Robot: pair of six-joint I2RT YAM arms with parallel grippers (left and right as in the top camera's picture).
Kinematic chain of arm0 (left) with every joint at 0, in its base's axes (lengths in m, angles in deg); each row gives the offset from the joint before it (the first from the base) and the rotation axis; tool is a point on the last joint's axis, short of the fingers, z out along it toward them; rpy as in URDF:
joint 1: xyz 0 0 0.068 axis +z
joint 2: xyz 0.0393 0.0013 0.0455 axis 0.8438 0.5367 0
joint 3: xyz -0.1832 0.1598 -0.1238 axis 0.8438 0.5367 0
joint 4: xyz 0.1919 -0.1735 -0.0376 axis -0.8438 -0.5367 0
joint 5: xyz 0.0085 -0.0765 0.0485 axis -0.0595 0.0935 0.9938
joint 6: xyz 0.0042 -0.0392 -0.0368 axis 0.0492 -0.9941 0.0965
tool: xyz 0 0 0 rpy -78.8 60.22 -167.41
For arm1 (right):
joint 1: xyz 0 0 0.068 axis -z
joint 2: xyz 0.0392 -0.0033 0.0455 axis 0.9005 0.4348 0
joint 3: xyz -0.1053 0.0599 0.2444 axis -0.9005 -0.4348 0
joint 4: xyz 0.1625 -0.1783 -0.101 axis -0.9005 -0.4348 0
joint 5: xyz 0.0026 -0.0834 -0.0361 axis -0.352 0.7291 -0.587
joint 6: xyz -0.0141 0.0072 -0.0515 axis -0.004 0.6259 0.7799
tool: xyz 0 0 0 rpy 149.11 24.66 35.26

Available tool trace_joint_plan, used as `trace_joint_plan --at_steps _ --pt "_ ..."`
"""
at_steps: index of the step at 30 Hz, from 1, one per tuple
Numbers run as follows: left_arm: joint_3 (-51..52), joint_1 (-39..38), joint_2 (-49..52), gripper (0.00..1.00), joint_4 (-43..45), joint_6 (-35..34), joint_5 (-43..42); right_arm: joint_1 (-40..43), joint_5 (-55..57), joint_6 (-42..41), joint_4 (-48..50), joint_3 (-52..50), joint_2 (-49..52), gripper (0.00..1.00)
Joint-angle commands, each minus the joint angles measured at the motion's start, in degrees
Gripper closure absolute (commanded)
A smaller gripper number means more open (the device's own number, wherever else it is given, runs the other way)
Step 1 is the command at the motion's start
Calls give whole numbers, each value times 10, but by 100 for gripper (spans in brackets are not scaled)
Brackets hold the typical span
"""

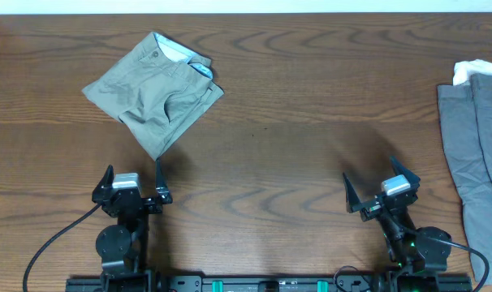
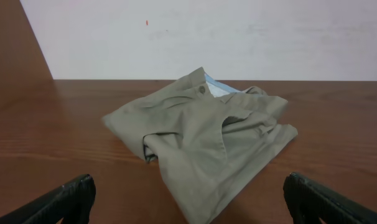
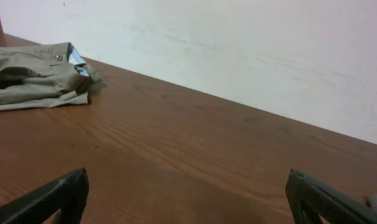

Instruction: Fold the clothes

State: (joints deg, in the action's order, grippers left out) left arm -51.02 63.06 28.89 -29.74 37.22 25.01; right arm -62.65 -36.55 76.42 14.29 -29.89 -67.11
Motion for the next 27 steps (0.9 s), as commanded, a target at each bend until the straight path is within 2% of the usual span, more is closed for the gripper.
trace_joint_plan --at_steps 1,27 --pt "5 -2 1 2 -26 4 -8 -5 2 -8 -1 -2 -3 1" --pt "5 -2 4 2 -26 1 -15 -5 -37 -6 1 -2 -3 1"
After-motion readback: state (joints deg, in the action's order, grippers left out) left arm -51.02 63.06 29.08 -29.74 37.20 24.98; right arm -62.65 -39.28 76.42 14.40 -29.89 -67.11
